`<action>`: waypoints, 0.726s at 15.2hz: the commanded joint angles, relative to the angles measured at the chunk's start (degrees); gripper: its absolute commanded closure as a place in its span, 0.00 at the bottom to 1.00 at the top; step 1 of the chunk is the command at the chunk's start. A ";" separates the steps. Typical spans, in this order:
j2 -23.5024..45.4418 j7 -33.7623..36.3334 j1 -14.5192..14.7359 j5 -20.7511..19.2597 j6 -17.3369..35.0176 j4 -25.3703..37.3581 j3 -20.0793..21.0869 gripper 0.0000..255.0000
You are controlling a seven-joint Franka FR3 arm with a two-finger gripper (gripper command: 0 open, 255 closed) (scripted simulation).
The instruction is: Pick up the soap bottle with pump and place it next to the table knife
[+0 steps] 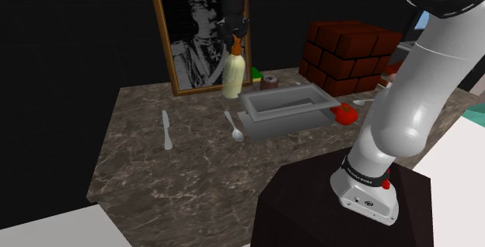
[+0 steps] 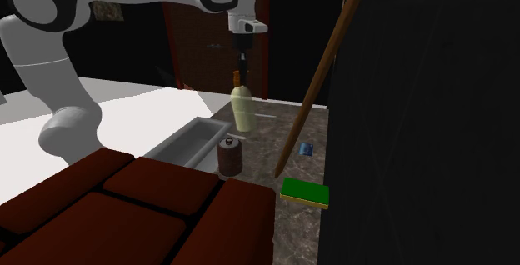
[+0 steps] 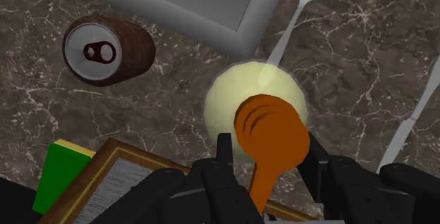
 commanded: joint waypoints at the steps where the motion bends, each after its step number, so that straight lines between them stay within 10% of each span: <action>1: 0.58 2.84 1.33 0.19 -0.33 0.94 1.46 1.00; 11: 6.99 16.00 7.94 0.20 -1.62 8.76 8.02 1.00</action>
